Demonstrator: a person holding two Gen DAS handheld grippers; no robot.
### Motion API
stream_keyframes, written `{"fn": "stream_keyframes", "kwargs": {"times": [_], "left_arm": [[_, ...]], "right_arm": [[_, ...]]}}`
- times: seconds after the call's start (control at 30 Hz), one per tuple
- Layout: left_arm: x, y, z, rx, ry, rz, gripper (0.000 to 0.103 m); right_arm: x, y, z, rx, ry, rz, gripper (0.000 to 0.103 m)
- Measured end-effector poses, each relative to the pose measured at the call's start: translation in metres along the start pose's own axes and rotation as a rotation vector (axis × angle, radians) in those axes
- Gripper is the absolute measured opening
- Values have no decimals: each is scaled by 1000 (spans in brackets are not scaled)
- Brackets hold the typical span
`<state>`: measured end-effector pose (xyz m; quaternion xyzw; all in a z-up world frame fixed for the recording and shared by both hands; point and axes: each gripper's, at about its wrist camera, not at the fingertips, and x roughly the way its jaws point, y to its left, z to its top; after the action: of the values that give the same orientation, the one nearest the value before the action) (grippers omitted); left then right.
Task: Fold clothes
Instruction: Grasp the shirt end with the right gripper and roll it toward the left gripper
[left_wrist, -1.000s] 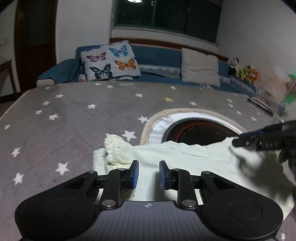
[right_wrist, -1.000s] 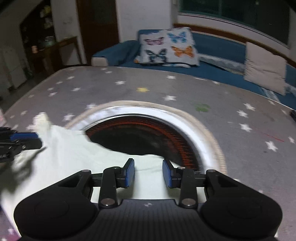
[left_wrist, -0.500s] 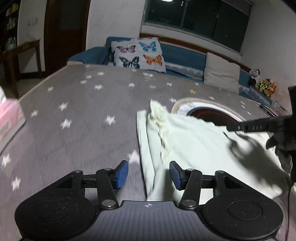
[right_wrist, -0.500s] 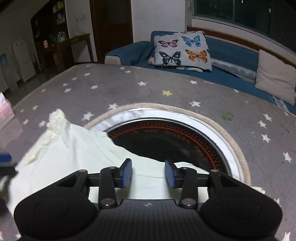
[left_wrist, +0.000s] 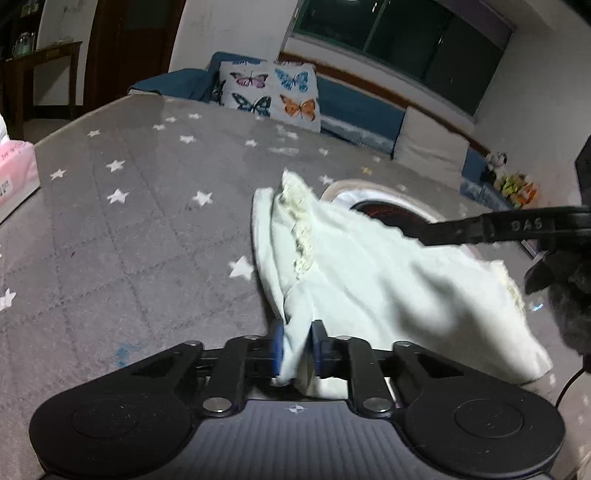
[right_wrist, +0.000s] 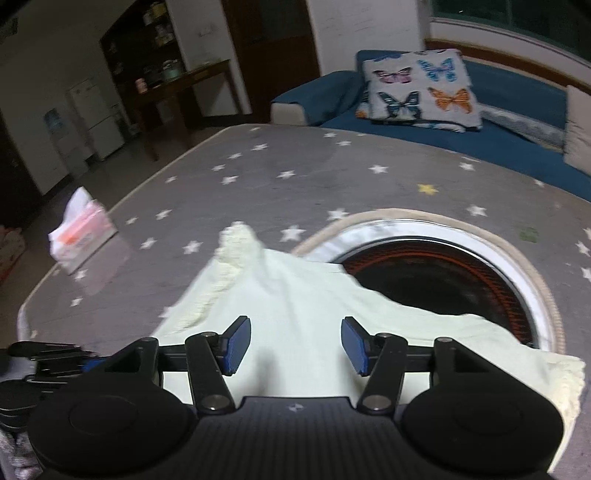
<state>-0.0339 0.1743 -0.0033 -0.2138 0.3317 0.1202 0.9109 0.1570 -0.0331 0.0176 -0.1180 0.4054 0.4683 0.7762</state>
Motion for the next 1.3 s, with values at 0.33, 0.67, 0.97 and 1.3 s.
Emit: {"fn": "stream_keyframes", "kwargs": {"times": [0.33,0.67,0.97,1.3], "left_arm": [[-9,-39,10,64,-85,-98,13],[-2,-67,5,124,-83,-145,13],[-3,-87,6,165,-83,-175,11],[-6,-135,6,259,-74,-226,11]], "right_arm": [[19,59,31,-105,94,99,62],[57,85,33,-250,176,5,52],[37,43,27,-124,85,-7,15],[-21,-13,7,42,-71,30,11]]}}
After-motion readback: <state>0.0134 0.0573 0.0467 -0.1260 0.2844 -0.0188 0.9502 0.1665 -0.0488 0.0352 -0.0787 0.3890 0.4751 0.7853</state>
